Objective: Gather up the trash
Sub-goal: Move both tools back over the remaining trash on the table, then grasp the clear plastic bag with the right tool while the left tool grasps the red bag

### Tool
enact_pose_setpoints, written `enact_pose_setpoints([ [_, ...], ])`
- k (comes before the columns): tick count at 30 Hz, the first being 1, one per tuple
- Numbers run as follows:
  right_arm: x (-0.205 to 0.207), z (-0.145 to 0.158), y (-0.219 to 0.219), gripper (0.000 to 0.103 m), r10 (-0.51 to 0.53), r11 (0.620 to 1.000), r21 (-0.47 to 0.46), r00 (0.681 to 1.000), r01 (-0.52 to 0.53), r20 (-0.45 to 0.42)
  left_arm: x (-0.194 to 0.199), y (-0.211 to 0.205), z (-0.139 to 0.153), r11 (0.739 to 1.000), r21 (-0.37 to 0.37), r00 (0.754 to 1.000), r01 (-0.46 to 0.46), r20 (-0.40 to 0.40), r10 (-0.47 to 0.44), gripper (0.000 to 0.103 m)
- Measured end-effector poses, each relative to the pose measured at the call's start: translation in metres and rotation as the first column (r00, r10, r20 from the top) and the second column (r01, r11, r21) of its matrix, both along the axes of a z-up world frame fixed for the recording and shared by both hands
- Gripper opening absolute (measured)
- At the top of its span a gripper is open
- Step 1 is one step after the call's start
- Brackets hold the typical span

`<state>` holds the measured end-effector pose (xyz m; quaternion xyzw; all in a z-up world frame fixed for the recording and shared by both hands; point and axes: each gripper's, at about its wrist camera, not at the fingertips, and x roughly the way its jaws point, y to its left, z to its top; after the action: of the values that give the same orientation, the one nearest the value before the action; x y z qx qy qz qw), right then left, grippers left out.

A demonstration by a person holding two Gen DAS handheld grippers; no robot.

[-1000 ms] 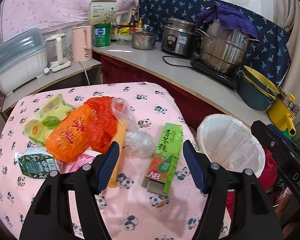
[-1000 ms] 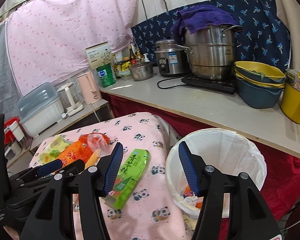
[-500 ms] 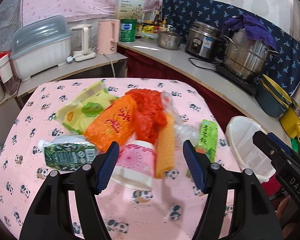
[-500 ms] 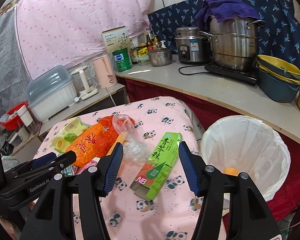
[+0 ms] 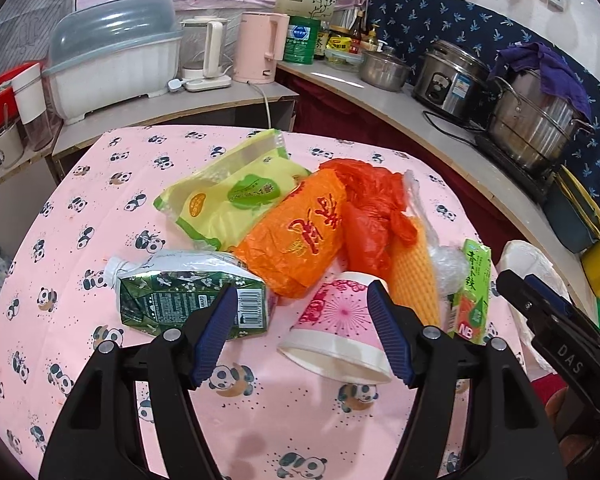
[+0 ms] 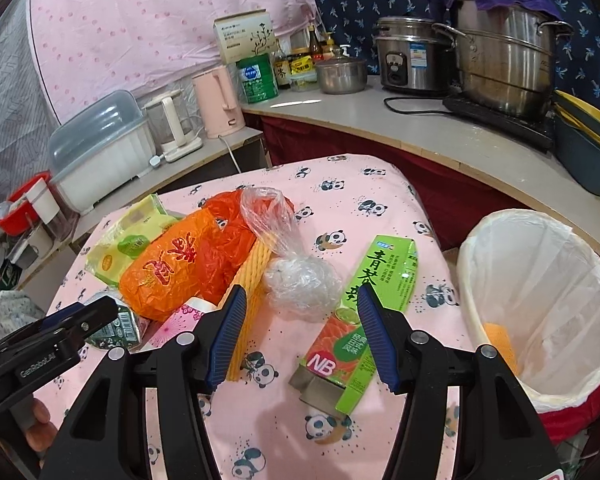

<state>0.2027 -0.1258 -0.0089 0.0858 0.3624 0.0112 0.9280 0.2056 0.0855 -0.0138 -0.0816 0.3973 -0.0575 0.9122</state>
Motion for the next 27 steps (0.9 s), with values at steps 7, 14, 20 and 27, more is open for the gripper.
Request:
enact_pose_setpoints([
  [7, 0.031, -0.014, 0.006, 0.054, 0.019, 1.0, -0.02, 0.999, -0.019, -0.026, 0.019, 0.004, -0.006, 1.0, -0.003, 1.0, -0.012, -0.012, 0.012, 0.064],
  [14, 0.062, -0.036, 0.008, 0.045, 0.038, 0.998, -0.037, 0.996, -0.041, -0.075, 0.038, -0.01, -0.008, 1.0, 0.001, 1.0, 0.014, -0.012, -0.014, 0.064],
  [20, 0.08, -0.056, 0.006, 0.045, 0.05, 0.999, -0.013, 0.991, -0.052, -0.125, 0.054, -0.028, -0.012, 0.999, 0.012, 0.999, 0.046, -0.015, -0.046, 0.064],
  [27, 0.086, -0.062, 0.005, 0.025, 0.079, 0.997, 0.004, 0.989, -0.079, -0.128, 0.073, -0.049, -0.022, 0.996, 0.02, 0.996, 0.083, -0.038, -0.082, 0.064],
])
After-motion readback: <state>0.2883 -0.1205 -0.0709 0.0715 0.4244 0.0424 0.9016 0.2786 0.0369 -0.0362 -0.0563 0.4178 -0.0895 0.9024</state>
